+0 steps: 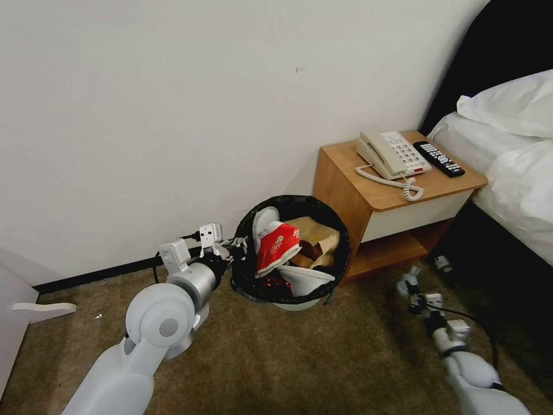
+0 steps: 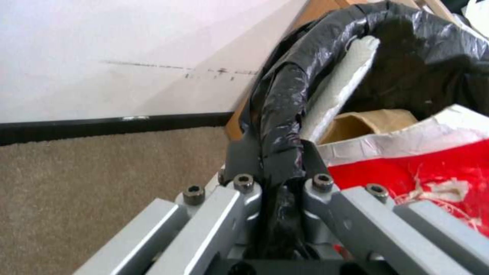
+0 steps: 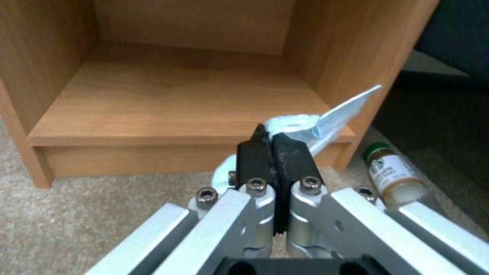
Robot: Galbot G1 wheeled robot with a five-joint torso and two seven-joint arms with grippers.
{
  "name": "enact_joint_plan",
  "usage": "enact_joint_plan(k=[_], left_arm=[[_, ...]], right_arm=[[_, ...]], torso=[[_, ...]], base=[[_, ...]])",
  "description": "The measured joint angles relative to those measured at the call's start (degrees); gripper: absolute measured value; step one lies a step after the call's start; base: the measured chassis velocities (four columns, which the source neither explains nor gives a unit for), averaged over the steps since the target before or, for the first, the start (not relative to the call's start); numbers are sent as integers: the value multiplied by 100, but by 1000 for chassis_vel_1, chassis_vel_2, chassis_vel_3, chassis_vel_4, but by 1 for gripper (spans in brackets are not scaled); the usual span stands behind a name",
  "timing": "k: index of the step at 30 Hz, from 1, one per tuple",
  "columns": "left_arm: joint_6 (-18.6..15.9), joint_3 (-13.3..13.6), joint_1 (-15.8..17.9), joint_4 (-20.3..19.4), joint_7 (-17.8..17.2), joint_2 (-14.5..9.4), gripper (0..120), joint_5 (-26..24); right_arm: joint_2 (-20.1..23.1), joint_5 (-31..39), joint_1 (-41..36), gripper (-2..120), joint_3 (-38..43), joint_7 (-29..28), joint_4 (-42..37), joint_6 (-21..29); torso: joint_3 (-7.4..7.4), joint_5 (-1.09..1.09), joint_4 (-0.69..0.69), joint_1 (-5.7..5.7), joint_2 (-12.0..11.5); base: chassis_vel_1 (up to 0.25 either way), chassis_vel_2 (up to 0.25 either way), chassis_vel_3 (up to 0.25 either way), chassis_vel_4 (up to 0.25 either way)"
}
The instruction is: Pick up the trash bin, then pick up the garbage from the floor and place it into the trash bin.
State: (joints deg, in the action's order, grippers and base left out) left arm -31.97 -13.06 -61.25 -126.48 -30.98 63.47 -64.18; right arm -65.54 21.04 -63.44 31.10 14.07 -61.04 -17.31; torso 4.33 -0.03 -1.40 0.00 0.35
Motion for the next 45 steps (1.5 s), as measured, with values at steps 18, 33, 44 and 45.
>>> enact_joint_plan(k=[18,33,44,45], left_arm=[[-1,-52,101,90,7,-60,4,-86],[2,-16,161,211,33,-28,4,-74],[6,53,239,376,38,-5,4,-65],[6,53,239,376,38,-5,4,-65]], right_arm=[[555,438,-245,0,279,2516,-134,-1587],[879,-48,-473,0,18,4235,-812,-2195],[1003,335,-388,0,-78,3958,-1674,-2064],[1003,335,-388,0,-78,3958,-1674,-2064]], torso=[[1,4,3,0,0],[1,3,3,0,0],[1,3,4,0,0],[1,3,4,0,0]], base=[[0,0,0,0],[0,0,0,0],[0,0,0,0],[0,0,0,0]])
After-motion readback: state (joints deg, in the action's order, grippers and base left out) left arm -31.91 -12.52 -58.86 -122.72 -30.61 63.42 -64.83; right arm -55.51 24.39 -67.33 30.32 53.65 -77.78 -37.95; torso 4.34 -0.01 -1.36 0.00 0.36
